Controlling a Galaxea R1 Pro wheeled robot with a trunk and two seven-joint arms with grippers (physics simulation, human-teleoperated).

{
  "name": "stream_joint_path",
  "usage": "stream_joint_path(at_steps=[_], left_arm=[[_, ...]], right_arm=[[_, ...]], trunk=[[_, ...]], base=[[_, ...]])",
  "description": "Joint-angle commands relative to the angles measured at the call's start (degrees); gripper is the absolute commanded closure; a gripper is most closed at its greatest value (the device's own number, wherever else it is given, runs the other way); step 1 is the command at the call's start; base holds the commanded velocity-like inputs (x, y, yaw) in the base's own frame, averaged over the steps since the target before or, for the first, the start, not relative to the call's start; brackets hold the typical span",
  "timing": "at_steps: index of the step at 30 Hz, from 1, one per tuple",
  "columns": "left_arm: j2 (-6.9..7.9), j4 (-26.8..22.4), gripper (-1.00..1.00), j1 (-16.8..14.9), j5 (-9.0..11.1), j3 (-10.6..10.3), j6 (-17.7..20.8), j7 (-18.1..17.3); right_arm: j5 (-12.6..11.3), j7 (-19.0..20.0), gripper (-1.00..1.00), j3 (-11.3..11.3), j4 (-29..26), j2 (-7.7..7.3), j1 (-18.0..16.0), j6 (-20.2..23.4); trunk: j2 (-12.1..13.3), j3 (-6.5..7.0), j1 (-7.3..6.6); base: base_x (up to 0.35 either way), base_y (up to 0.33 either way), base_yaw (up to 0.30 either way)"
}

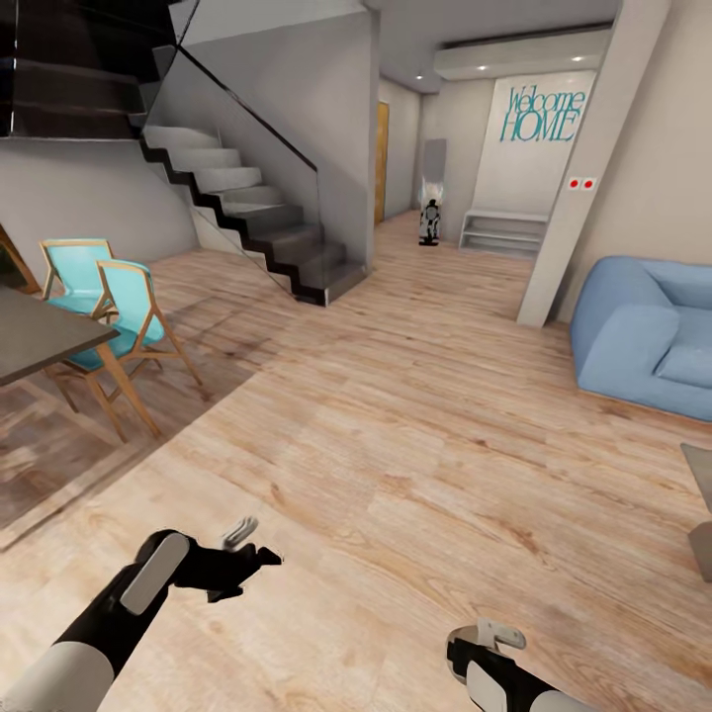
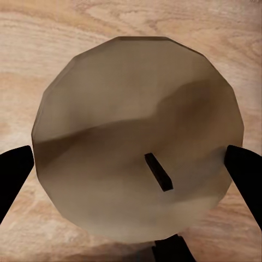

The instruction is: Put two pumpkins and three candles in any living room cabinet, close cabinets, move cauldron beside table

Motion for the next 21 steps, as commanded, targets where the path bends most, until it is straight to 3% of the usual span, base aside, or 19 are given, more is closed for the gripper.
stream_joint_path(at_steps=[1,5,9,12,14,16,18,21], left_arm=[[-0.02,0.14,-1.0,-0.05,-0.11,-0.16,-0.24,0.94],[-0.34,0.78,-1.0,-0.09,-5.9,-0.05,-3.48,4.85],[-1.56,1.48,-1.0,-0.1,-9.26,-0.27,-6.15,10.62],[-2.78,5.08,-1.0,-0.1,-12.37,-0.54,-9.76,13.97],[-3.56,10.38,-1.0,-0.06,-15.86,-0.62,-14.25,14.83],[-5.3,18.62,-1.0,-0.07,-20.12,-0.86,-23.24,15.05],[-6.66,23.4,-1.0,-0.07,-22.55,-1.04,-28.8,14.88],[-7.74,26.59,-1.0,-0.04,-24.76,-1.15,-32.47,14.71]], right_arm=[[-0.49,-0.3,1.0,0.47,-0.06,-0.01,-0.02,0.06],[-0.73,-0.3,1.0,0.45,-0.15,-0.01,-0.02,0.04],[-0.89,-0.26,1.0,0.39,-0.22,-0.01,-0.02,-0.21],[-0.92,-0.22,1.0,0.38,-0.23,-0.01,-0.02,-0.33],[-0.92,-0.21,1.0,0.38,-0.23,-0.01,-0.02,-0.67],[-0.93,-0.21,1.0,0.44,0.06,0.09,-0.02,-2.18],[-0.88,-0.21,1.0,0.46,0.2,0.14,-0.02,-3.17],[-0.68,-0.23,1.0,0.46,0.27,0.24,-0.02,-3.71]], trunk=[[0.39,0.14,-0.23],[1.99,0.85,-1.11],[3.6,1.57,-1.99],[4.8,2.11,-2.65],[5.6,2.47,-3.08],[6.41,2.83,-3.52],[7.21,3.19,-3.96],[8.41,3.73,-4.62]], base=[[0.0,0.0,0.0],[0.0,0.0,0.0],[0.0,0.0,0.0],[0.0,0.0,0.0],[0.0,0.0,0.0],[0.0,0.0,0.0],[0.0,0.0,0.0],[0.0,0.0,0.0]])
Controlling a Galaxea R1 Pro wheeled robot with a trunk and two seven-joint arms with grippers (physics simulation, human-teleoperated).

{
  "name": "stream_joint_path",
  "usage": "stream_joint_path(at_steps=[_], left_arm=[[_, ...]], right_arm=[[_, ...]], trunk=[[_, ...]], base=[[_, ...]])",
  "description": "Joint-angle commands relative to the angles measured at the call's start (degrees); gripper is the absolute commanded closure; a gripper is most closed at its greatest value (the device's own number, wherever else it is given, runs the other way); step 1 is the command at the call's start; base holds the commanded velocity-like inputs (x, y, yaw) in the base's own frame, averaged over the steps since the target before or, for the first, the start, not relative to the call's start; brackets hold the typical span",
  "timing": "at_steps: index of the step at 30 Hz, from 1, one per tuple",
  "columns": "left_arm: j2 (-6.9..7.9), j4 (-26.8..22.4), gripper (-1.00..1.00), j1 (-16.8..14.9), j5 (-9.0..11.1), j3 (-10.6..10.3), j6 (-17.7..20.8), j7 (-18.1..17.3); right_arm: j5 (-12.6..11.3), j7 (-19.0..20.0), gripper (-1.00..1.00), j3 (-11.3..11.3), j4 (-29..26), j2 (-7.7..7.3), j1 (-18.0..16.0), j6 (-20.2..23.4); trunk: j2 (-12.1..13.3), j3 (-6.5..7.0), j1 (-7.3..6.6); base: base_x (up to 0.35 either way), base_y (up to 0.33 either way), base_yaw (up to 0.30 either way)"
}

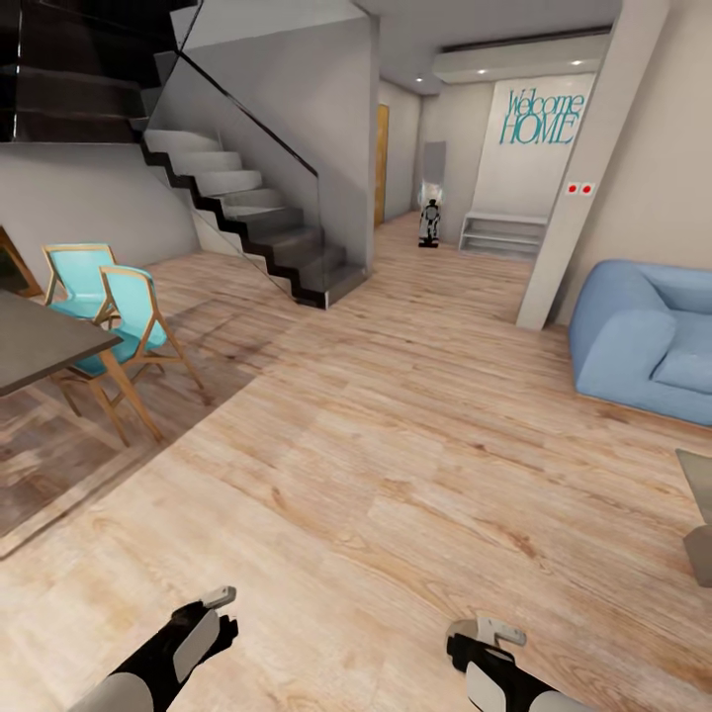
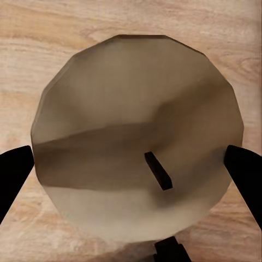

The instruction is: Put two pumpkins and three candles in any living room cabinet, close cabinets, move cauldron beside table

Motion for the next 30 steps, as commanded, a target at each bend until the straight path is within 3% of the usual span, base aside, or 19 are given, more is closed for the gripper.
stream_joint_path(at_steps=[1,8,30], left_arm=[[-0.07,0.3,-1.0,-0.01,0.19,-0.47,-0.6,0.42],[-0.03,3.01,-1.0,0.01,-0.23,-0.51,-6.76,0.37],[-0.54,7.15,-1.0,0.02,0.08,-0.27,-12.9,-2.49]], right_arm=[[-0.57,-0.2,1.0,0.42,0.01,0.05,-0.03,-0.3],[-0.08,-0.23,1.0,0.55,0.04,0.27,-0.03,-0.42],[-0.02,-0.25,1.0,0.68,0.02,0.12,-0.03,-0.48]], trunk=[[0.39,0.13,-0.23],[1.59,0.67,-0.89],[1.59,0.67,-0.89]], base=[[0.0,0.0,0.0],[0.0,0.0,0.137],[0.0,0.0,0.286]])
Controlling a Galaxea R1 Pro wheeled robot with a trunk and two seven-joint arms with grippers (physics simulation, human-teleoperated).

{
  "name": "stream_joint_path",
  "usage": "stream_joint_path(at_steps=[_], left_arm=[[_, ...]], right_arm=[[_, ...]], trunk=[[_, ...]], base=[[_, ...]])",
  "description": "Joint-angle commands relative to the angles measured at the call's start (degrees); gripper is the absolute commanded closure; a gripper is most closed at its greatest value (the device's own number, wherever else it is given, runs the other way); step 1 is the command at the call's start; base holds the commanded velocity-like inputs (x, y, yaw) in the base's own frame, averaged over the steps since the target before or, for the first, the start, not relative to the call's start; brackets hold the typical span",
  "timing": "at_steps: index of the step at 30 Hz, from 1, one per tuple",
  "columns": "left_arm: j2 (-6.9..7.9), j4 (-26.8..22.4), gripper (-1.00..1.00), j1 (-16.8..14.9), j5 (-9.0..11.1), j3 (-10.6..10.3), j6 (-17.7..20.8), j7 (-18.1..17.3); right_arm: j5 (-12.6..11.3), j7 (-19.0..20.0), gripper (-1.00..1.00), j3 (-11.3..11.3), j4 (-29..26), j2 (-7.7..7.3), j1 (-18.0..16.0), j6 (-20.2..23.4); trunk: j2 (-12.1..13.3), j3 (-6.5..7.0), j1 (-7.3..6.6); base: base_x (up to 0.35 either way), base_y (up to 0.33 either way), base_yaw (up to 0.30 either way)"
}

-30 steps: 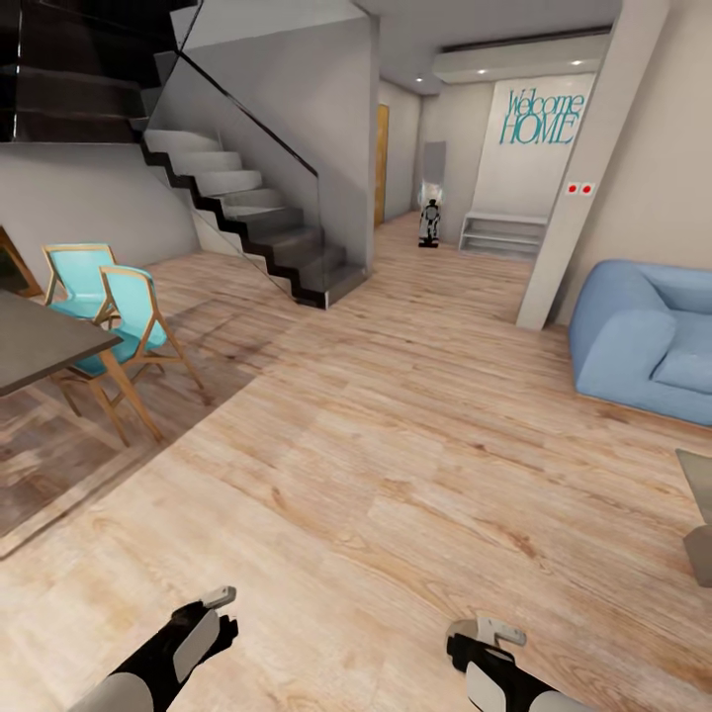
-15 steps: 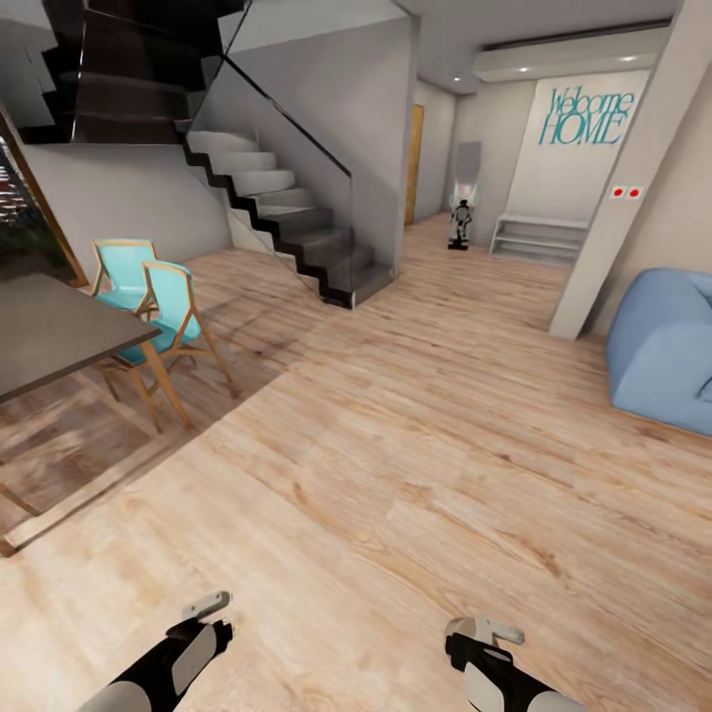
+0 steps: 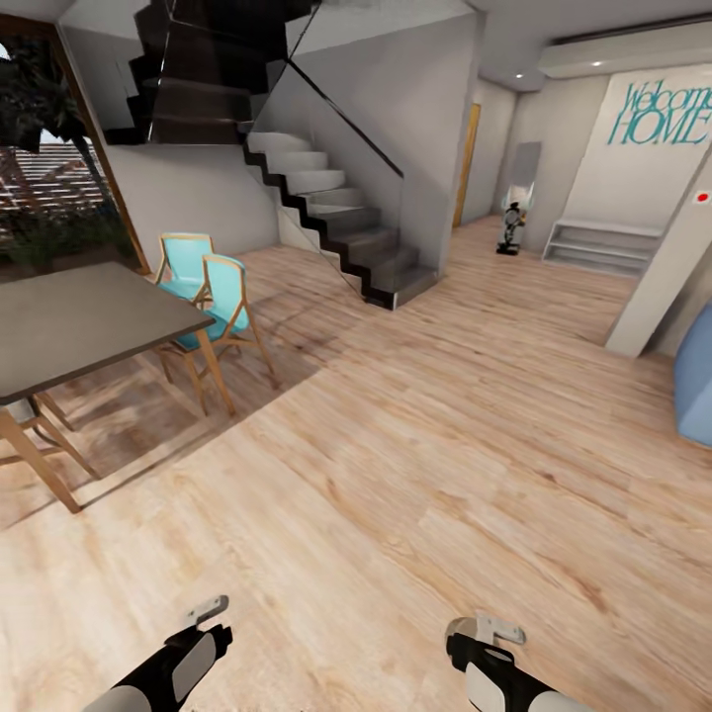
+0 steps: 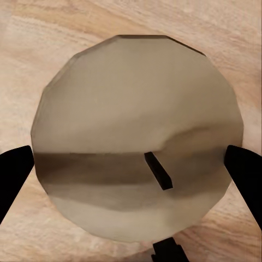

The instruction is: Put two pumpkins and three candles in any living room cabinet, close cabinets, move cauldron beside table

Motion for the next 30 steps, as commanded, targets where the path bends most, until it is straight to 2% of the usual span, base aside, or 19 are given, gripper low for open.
stream_joint_path(at_steps=[1,20,30], left_arm=[[-0.03,-0.17,-1.0,-0.01,0.38,-0.48,0.23,0.4],[-0.03,-0.21,-1.0,-0.01,1.15,-0.21,-0.15,0.45],[-0.04,-0.15,-1.0,0.01,1.46,-0.15,-2.77,0.46]], right_arm=[[-0.54,-0.18,1.0,0.52,-0.03,0.0,-0.03,-0.19],[-0.54,-0.18,1.0,0.52,-0.03,0.09,-0.03,-0.19],[-0.54,-0.18,1.0,0.52,-0.03,0.09,-0.03,-0.21]], trunk=[[-0.03,-0.05,0.0],[-0.03,-0.05,0.0],[-0.03,-0.05,0.0]], base=[[0.0,0.0,0.291],[0.0,0.0,0.29],[0.0,0.0,0.29]])
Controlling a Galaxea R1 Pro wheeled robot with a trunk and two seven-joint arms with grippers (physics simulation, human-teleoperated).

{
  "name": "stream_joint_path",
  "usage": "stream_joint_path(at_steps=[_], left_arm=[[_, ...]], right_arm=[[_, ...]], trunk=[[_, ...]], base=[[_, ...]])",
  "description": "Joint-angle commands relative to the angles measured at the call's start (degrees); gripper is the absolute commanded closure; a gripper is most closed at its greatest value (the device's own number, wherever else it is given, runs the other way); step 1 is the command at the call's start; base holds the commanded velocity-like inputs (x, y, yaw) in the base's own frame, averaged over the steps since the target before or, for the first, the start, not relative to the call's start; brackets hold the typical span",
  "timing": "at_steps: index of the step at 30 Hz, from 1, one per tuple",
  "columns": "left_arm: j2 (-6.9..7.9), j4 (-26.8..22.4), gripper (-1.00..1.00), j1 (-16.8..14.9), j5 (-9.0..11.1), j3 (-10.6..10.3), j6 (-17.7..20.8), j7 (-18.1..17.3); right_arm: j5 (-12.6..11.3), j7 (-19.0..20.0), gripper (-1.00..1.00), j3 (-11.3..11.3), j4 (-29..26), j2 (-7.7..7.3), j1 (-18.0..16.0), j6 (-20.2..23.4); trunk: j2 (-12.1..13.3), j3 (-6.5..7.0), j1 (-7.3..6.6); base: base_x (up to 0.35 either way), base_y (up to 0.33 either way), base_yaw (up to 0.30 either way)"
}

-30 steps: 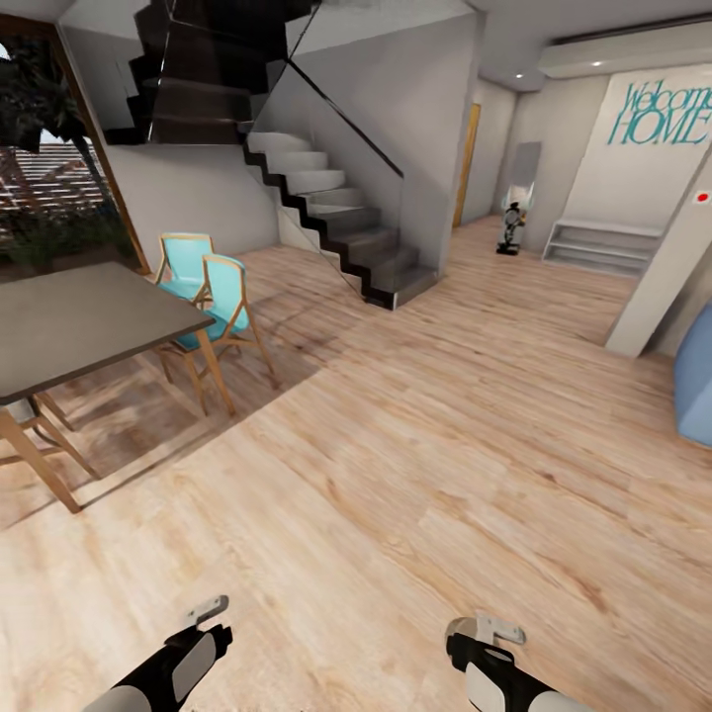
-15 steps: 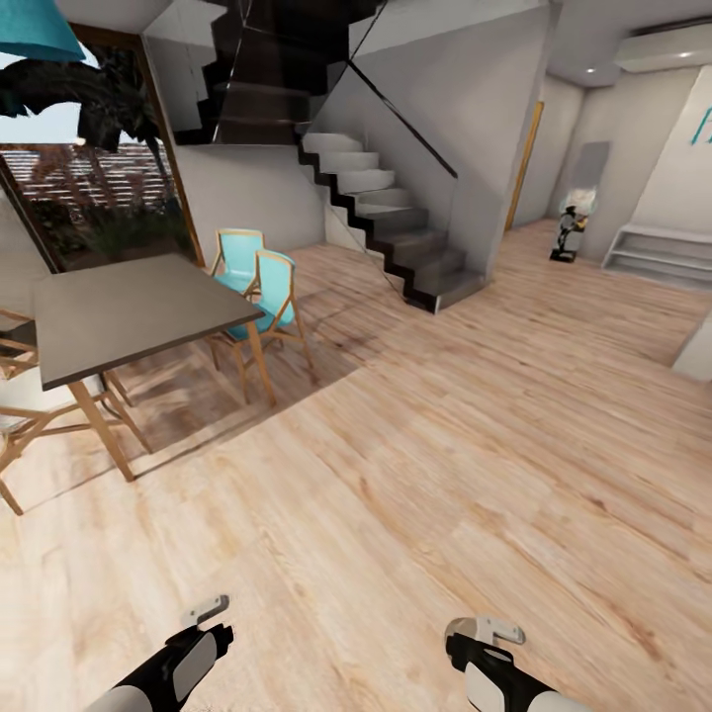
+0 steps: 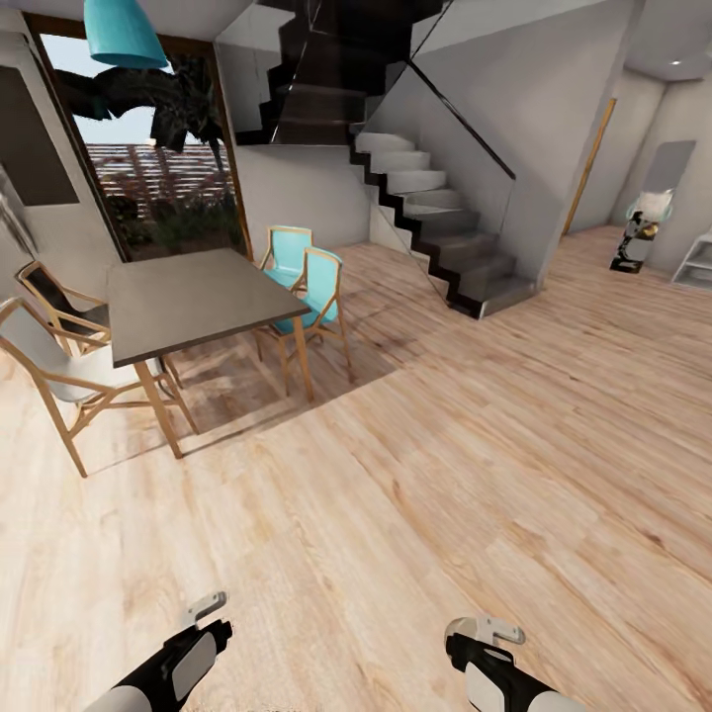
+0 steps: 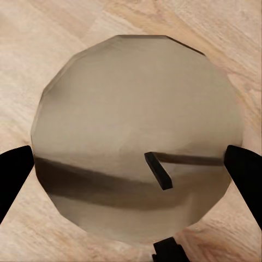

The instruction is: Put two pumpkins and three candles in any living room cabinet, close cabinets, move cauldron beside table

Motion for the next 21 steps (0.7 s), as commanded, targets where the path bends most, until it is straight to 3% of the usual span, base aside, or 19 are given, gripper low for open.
stream_joint_path(at_steps=[1,6,14,21], left_arm=[[0.07,-0.03,-1.0,0.0,0.26,-0.48,0.31,0.4],[0.03,0.5,-1.0,0.0,0.13,-0.54,0.27,0.4],[0.01,0.57,-1.0,-0.02,0.12,-0.56,0.27,0.38],[0.01,0.63,-1.0,0.02,0.16,-0.56,0.27,0.4]], right_arm=[[-0.54,-0.18,1.0,0.52,-0.03,0.02,-0.03,-0.2],[-0.54,-0.18,1.0,0.52,-0.03,0.09,-0.03,-0.18],[-0.54,-0.18,1.0,0.6,-0.03,0.09,-0.03,-0.17],[-0.54,-0.18,1.0,0.61,-0.03,0.09,-0.03,-0.17]], trunk=[[-0.03,-0.05,0.0],[-0.03,-0.05,0.0],[-0.03,-0.05,0.0],[-0.03,-0.05,0.0]], base=[[0.0,0.0,0.29],[-0.041,0.0,0.29],[-0.182,0.0,0.29],[-0.024,0.0,0.291]])
